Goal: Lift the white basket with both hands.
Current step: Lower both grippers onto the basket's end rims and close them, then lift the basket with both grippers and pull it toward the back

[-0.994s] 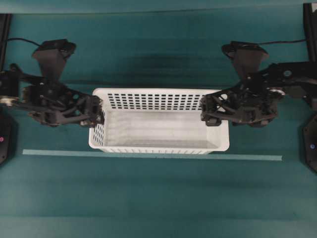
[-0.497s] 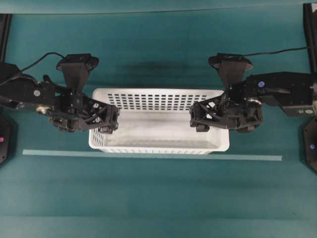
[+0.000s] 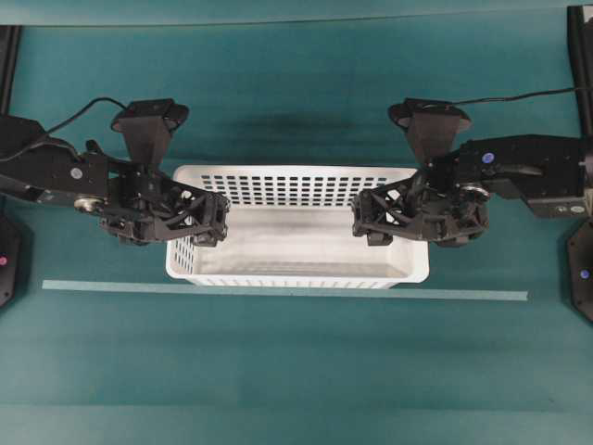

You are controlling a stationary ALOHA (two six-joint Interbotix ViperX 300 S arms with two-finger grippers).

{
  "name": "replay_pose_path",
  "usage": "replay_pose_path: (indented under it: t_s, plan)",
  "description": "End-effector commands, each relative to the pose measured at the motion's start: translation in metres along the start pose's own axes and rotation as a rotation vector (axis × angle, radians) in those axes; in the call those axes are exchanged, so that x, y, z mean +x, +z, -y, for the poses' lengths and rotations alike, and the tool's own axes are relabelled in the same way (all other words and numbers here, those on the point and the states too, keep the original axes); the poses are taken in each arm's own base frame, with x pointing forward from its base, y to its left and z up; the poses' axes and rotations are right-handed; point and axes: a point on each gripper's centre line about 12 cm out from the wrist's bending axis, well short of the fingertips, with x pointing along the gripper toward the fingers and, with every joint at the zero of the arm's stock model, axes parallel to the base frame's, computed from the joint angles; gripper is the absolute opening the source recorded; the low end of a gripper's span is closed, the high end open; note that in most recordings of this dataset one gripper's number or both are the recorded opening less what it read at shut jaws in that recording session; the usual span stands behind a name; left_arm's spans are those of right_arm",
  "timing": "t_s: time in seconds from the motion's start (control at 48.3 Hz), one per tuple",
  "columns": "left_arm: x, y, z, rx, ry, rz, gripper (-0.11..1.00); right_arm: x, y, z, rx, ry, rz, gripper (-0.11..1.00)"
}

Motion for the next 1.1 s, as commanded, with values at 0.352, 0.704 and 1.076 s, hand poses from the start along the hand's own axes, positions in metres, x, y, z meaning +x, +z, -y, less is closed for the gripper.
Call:
replay_pose_path:
  t_s: [0.352,0.704,1.076]
  plan:
    - [0.006,0.000,-0.001,0.006,0.018,-0.003,0.19,0.011,0.001,0.000,0.014,-0.010,-0.003,0.33]
    - [0.005,0.001,0.000,0.011,0.015,-0.002,0.12,0.010,0.002,0.000,0.008,-0.008,-0.003,0.29]
    - [-0.035,0.007,0.022,0.013,-0.017,0.009,0.09,-0.038,0.000,-0.016,-0.004,0.043,-0.005,0.20]
